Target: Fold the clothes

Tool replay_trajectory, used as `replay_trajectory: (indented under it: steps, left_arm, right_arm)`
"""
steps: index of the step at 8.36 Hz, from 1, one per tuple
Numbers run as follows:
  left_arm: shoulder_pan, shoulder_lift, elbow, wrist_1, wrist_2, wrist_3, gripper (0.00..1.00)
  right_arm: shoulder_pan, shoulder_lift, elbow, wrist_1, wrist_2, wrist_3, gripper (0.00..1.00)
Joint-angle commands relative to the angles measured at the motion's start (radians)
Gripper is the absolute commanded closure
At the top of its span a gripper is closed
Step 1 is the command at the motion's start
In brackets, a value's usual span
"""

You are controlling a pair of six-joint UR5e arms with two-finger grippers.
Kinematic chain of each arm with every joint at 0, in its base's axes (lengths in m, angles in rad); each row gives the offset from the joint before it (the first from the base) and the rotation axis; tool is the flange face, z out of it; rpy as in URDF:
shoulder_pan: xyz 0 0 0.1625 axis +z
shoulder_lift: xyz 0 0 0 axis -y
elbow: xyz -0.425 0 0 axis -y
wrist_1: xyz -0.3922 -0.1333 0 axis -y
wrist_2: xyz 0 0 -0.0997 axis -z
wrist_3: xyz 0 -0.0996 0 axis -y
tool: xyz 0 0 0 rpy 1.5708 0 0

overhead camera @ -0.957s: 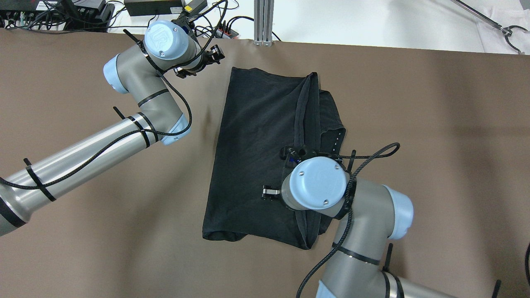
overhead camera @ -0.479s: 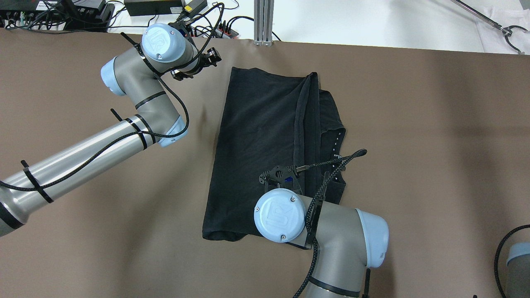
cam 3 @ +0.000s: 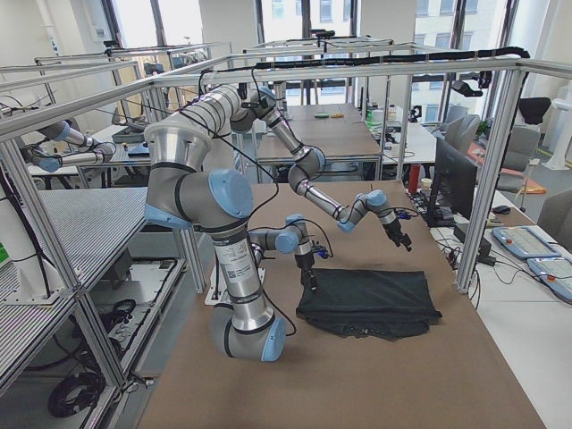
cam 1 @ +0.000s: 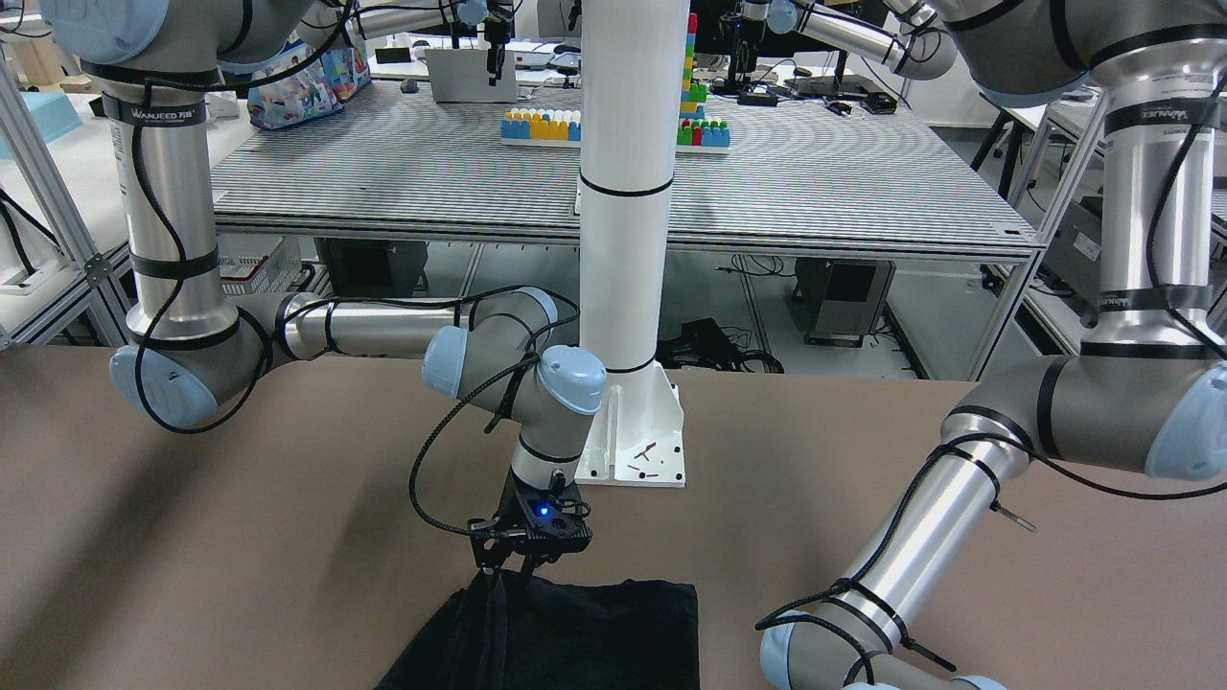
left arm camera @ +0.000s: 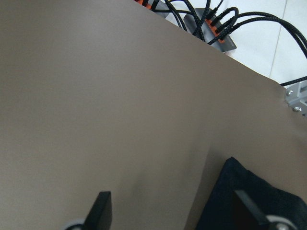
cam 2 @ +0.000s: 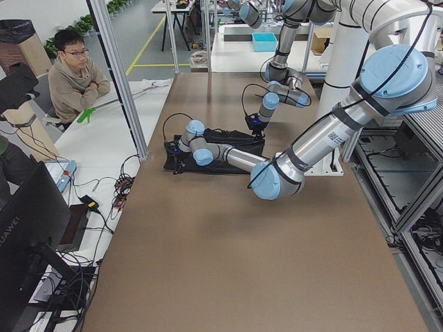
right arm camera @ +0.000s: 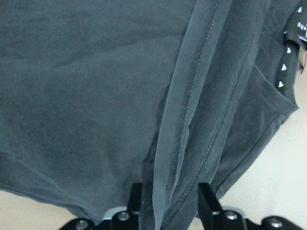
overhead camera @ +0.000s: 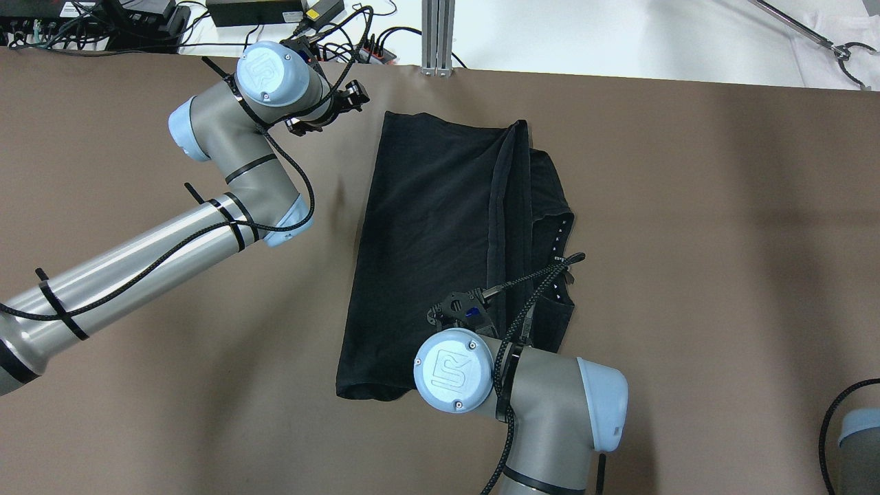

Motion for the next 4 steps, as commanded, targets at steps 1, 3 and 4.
replay_trajectory:
  steps: [1, 3, 4]
  left_arm:
    - [0.002, 0.002, -0.001, 0.0, 0.003, -0.003, 0.08]
    - [0.002, 0.002, -0.001, -0.001, 0.005, -0.009, 0.08]
    - [0.002, 0.002, -0.001, -0.001, 0.006, -0.011, 0.08]
  right_arm:
    - [-0.004, -0.002, -0.054, 0.05, 0.001, -0.014, 0.5]
    - [-0.012, -0.002, -0.059, 0.05, 0.003, -0.014, 0.53]
    - [-0.013, -0.002, -0.062, 0.05, 0.003, -0.014, 0.54]
